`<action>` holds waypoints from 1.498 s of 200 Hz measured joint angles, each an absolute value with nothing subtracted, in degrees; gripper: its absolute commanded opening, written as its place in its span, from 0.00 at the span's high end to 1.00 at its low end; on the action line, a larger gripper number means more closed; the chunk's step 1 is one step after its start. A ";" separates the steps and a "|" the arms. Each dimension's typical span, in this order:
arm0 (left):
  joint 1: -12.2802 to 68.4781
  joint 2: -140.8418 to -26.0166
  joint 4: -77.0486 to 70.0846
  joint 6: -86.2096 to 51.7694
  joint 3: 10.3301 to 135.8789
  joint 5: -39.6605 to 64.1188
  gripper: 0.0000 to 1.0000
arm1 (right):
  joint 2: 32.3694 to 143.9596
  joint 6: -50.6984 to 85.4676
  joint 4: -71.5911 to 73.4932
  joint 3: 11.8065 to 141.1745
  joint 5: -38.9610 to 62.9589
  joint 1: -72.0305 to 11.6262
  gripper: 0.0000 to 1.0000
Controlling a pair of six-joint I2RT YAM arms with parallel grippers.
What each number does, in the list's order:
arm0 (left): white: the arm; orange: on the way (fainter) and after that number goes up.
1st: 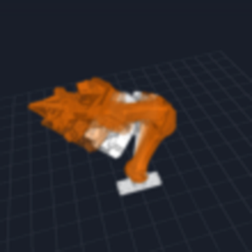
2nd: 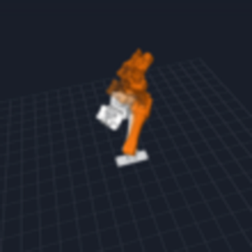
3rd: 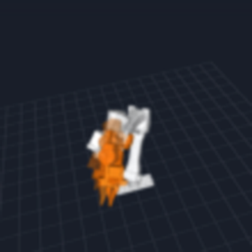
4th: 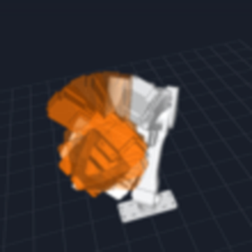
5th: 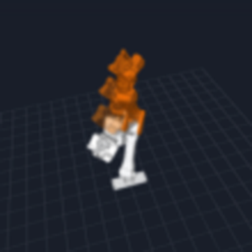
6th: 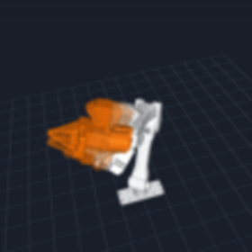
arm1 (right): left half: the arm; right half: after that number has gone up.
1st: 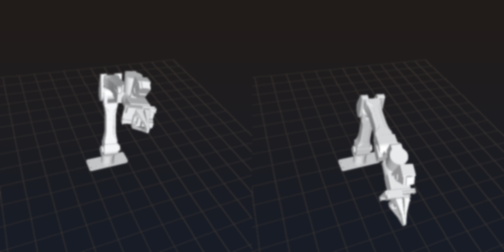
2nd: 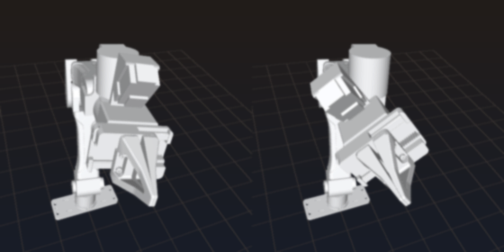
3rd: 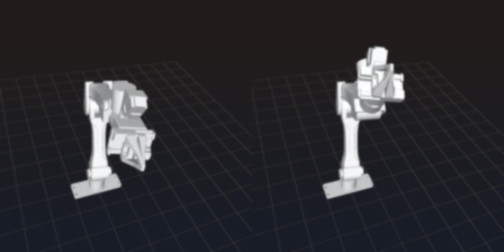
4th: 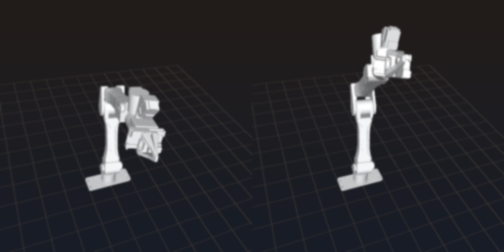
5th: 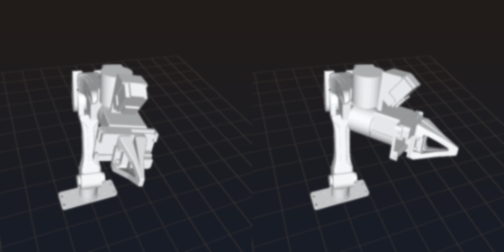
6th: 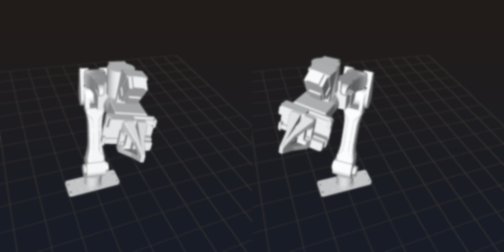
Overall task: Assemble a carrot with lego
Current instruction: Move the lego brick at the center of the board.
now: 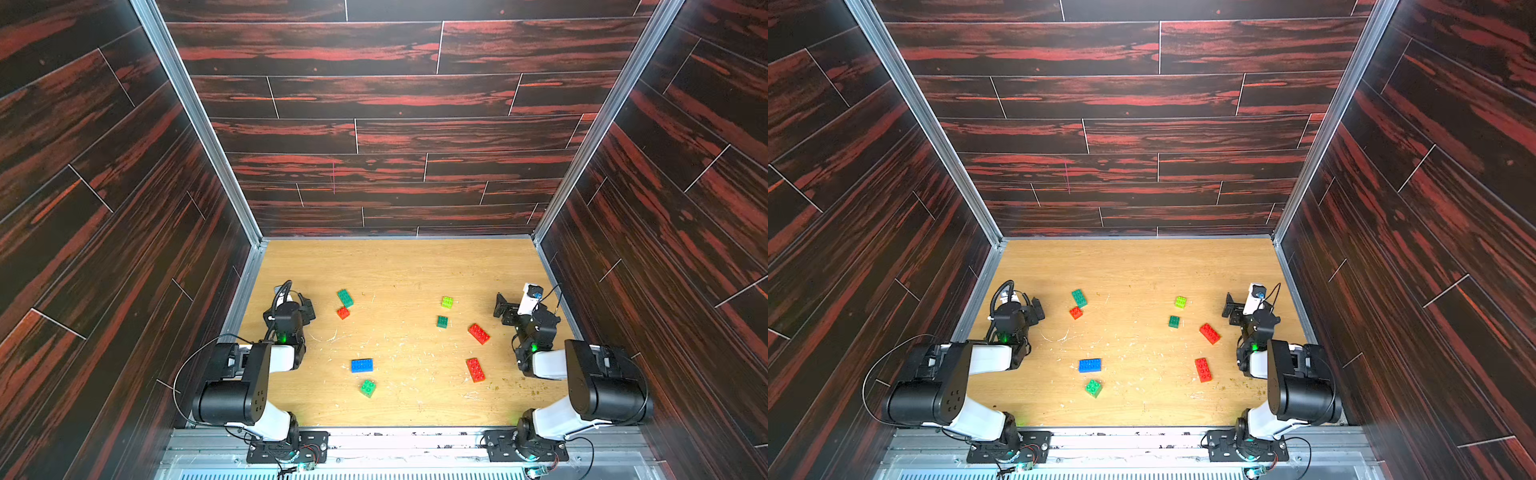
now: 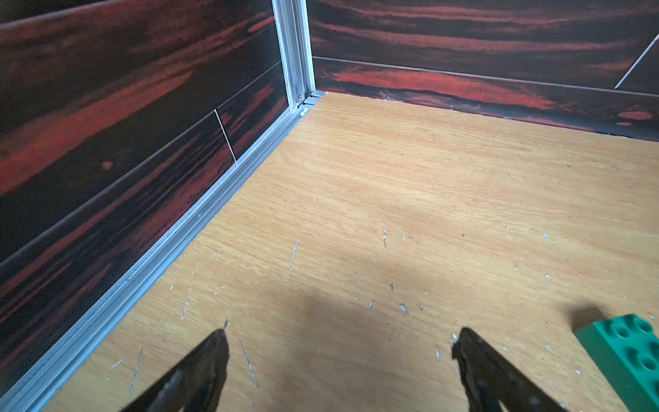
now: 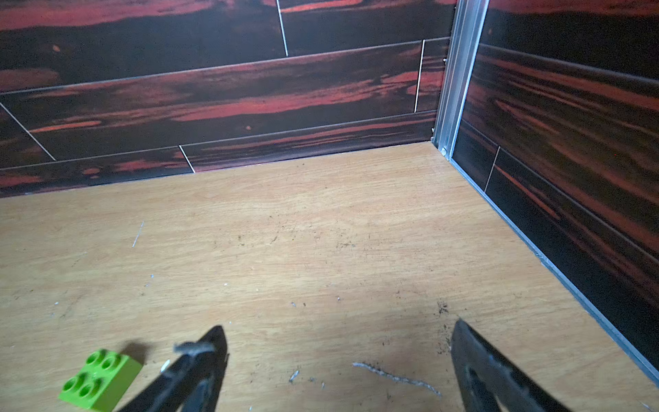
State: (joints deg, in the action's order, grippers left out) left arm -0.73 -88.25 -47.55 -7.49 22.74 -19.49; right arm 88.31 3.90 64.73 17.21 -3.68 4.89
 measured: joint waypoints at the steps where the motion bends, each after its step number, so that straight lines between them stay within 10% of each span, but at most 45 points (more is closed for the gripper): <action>1: -0.73 -88.25 -47.55 -7.49 22.74 -19.49 0.00 | 88.31 3.88 64.69 17.21 -3.68 4.89 0.01; 192: -0.73 -88.25 -47.72 -7.35 22.74 -19.53 0.00 | 88.23 3.79 63.77 17.52 -3.51 4.82 0.01; 299: 0.91 -80.20 -8.99 -8.25 42.02 -18.26 0.00 | 85.47 24.03 -12.05 59.75 -11.29 -5.06 0.04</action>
